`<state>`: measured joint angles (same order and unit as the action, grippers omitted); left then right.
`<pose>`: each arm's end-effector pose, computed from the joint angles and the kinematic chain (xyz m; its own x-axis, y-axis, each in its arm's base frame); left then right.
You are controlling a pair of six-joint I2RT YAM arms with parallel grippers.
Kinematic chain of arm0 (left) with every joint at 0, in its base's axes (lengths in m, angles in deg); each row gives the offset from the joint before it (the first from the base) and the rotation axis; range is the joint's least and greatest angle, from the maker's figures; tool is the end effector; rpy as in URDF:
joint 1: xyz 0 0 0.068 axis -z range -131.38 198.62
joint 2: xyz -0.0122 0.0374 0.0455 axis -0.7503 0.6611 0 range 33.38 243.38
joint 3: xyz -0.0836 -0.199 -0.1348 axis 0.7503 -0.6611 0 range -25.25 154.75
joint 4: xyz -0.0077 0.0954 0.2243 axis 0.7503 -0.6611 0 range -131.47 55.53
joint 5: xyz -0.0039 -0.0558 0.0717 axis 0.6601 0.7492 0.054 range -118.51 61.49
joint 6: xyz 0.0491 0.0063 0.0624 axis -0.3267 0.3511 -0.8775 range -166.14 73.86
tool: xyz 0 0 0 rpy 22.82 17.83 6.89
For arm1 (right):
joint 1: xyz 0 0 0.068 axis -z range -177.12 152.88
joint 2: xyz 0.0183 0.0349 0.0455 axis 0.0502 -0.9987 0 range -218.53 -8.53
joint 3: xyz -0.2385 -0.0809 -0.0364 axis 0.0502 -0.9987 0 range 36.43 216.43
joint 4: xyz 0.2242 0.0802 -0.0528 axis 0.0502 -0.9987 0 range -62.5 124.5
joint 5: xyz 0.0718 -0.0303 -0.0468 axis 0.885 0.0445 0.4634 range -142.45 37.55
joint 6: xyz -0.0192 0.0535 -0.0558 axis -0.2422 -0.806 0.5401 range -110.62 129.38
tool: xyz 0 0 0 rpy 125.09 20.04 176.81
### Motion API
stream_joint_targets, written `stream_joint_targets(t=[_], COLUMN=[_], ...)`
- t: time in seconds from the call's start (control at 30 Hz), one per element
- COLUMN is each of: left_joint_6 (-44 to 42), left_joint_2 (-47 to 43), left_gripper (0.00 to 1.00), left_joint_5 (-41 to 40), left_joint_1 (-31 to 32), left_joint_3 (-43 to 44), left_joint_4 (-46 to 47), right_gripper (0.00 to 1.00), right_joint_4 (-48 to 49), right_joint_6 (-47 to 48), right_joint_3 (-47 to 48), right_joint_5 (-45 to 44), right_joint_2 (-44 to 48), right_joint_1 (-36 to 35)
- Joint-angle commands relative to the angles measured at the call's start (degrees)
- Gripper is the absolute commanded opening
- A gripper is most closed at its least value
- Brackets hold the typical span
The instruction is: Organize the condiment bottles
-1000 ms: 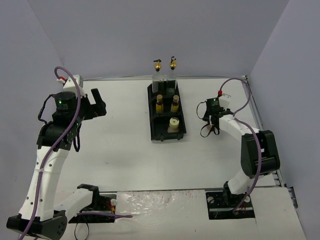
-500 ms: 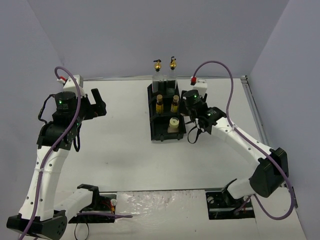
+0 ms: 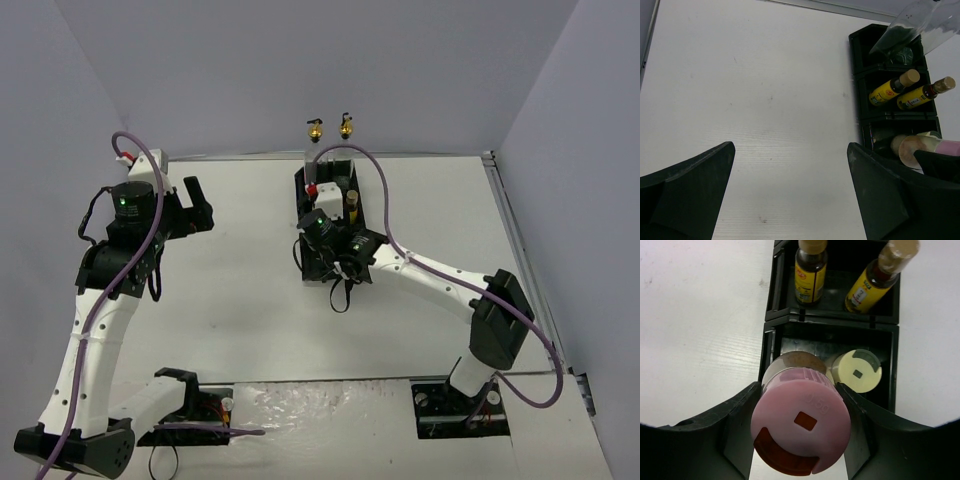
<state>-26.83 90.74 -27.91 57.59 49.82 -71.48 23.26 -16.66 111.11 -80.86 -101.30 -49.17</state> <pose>0.2168 -0.0350 0.3986 -0.3630 -0.2774 -0.8895 0.0484 0.9477 -0.3153 0.2609 0.2816 0.2792 -0.4631 0.0341 -0.8856 -0.2617 0.9494 0.1734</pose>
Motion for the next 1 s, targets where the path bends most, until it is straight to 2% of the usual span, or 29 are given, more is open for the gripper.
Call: stream_joint_targets(t=[0.0,0.47,0.97], left_joint_6=[0.16,-0.41,-0.68], left_joint_2=[-0.41,-0.85,-0.65], left_gripper=[0.92,0.92,0.92], left_joint_5=[0.19,0.01,-0.07], left_joint_1=[-0.45,-0.45,-0.45], left_joint_3=[0.87,0.78,0.43], left_joint_4=[3.44,3.18,3.35], right_gripper=[0.00,0.00,0.00], right_joint_4=[3.12,9.30,10.68], right_joint_6=[-0.06,0.47,-1.32], right_joint_3=[3.19,4.07,1.80], right_joint_5=[-3.24,-3.04,-1.78], right_joint_2=[-3.34,-12.27,-16.23], right_joint_1=[-1.30,0.10,3.91])
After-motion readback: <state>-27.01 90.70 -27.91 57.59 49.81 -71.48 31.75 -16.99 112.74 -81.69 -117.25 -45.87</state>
